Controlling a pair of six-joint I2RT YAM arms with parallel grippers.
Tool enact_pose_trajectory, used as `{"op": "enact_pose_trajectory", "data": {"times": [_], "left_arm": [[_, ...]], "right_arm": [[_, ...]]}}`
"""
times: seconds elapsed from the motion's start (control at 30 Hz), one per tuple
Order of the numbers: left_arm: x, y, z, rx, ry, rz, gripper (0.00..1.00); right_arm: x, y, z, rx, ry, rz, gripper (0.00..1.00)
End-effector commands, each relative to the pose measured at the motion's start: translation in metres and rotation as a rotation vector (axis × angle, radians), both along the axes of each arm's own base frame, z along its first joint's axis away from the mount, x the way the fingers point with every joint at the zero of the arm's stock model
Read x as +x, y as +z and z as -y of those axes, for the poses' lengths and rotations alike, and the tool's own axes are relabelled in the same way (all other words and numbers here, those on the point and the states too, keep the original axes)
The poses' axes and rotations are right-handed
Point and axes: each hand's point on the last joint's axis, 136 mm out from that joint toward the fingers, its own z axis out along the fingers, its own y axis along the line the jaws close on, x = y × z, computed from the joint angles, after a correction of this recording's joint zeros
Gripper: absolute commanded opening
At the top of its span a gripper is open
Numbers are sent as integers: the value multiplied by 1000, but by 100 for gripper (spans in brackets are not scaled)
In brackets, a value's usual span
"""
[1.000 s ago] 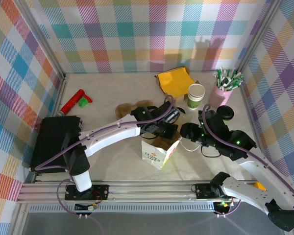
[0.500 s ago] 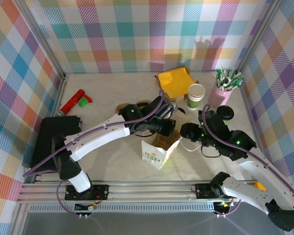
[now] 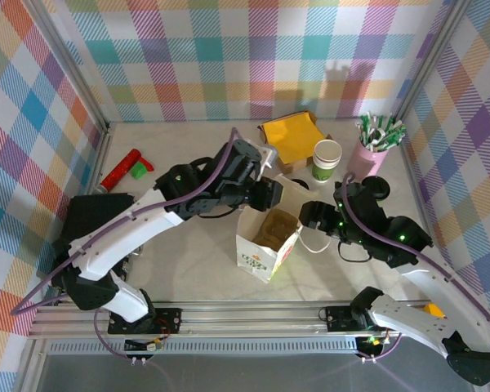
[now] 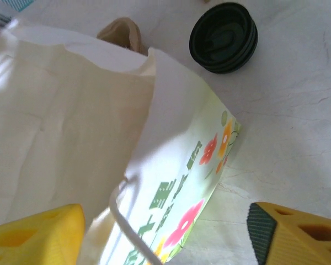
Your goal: Pack the takeout coffee
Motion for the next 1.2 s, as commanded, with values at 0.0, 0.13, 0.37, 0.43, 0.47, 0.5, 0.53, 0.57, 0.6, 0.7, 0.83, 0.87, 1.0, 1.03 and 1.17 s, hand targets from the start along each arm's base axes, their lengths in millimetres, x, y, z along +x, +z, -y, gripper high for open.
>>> {"op": "enact_pose_trajectory", "data": {"times": [0.0,0.13,0.37,0.43,0.47,0.5,0.53,0.57,0.6,0.7,0.83,0.87,1.0,1.03,1.17], "left_arm": [[9,2,-34,48,73,42,36],[10,-8,-54,64,121,39,36],[5,-31,-78,88,169,10,37],[3,-35,-83,90,176,6,37],[2,-36,-84,89,177,5,37],[2,-37,-86,88,181,5,37],[1,-39,-88,91,183,3,37],[0,-40,-89,92,186,3,37],[-1,-42,-90,96,187,0,37],[-3,-44,-94,100,191,-4,37],[-6,-47,-101,105,201,-2,38],[-6,-46,-103,105,205,2,38],[-8,-44,-112,108,222,21,39],[-8,-42,-113,106,224,26,39],[-9,-37,-122,107,243,49,39]], "right_arm": [[2,26,14,4,-60,60,81],[8,36,13,17,-85,73,82],[29,28,4,0,-174,2,83],[34,25,-1,-8,-172,-15,82],[36,22,-3,-11,-170,-24,81],[38,20,-5,-12,-171,-33,80],[40,15,-6,-13,-172,-45,78],[41,11,-7,-10,-176,-55,76],[43,8,-7,-6,-178,-59,74],[48,-3,-8,11,-183,-83,64],[54,-9,-13,7,-155,-85,50],[55,-9,-14,5,-145,-83,45],[56,-3,-18,5,-99,-42,26],[56,0,-19,6,-84,-29,22],[53,18,-28,26,19,54,11]]}}
